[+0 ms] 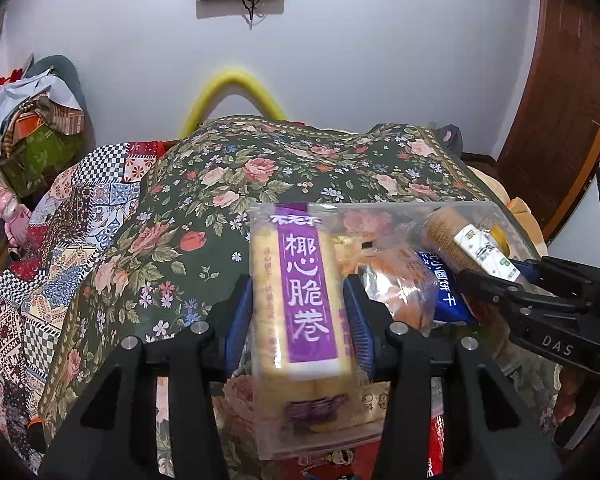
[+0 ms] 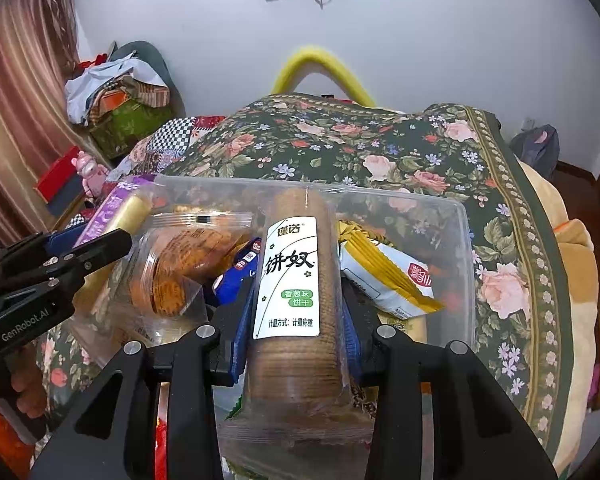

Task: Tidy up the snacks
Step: 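Lower the roll pack and biscuit roll into the box, opening both tools, then grasp the red cracker bag with left tool while right grasps green pea snack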

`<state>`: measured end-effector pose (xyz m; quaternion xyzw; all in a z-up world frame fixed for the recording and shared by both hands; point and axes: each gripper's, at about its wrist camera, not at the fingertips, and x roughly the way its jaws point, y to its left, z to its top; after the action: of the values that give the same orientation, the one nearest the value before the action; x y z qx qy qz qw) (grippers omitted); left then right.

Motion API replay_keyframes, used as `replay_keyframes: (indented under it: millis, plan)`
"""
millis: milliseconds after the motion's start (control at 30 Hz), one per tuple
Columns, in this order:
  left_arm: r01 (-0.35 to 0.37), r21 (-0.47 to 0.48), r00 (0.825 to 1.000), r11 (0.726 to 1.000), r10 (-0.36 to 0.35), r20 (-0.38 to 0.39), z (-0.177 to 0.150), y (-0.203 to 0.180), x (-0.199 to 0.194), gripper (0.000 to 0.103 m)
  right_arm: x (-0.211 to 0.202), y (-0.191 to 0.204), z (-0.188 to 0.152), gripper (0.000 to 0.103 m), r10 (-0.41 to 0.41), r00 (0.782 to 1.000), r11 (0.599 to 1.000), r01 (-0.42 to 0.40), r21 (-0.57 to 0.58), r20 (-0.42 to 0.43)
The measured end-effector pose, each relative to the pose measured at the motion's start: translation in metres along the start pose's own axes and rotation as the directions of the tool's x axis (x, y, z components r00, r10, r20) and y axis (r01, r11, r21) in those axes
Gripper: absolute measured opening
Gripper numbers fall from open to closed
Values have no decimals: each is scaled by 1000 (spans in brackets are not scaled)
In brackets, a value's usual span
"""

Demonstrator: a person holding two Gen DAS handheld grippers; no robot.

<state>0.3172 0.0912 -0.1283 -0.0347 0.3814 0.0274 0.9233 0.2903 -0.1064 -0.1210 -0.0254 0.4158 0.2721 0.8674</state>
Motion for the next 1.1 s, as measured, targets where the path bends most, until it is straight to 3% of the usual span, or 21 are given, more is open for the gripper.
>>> replay_keyframes:
  millis: [133, 300, 533, 700, 767, 933, 1100]
  plan:
    - [19, -13, 1000, 1000, -19, -11, -3, 2, -5, 50, -4, -1, 0, 39, 2, 1000, 1000, -2, 7, -3]
    - [38, -16, 999, 999, -39, -3, -8, 3, -23, 52, -20, -1, -4, 52, 0, 1000, 1000, 0, 2, 21]
    - [57, 19, 998, 998, -57, 10, -26, 0, -53, 70, -51, -2, -16, 62, 3, 998, 1000, -4, 2, 68]
    - [98, 19, 994, 995, -97, -47, -48, -1, -61, 76, -66, -2, -32, 68, 7, 997, 1000, -7, 1, 80]
    - [106, 28, 992, 994, -103, -76, -59, -4, -60, 86, -70, -1, -39, 69, 0, 997, 1000, 1, -7, 78]
    - [104, 59, 984, 993, -94, -152, -89, -15, -47, 87, -73, -3, -57, 74, -8, 998, 1000, 8, -13, 57]
    - [114, 27, 969, 993, -105, -225, -106, -18, -28, 87, -67, -8, -72, 77, -10, 1000, 1000, 11, -4, 20]
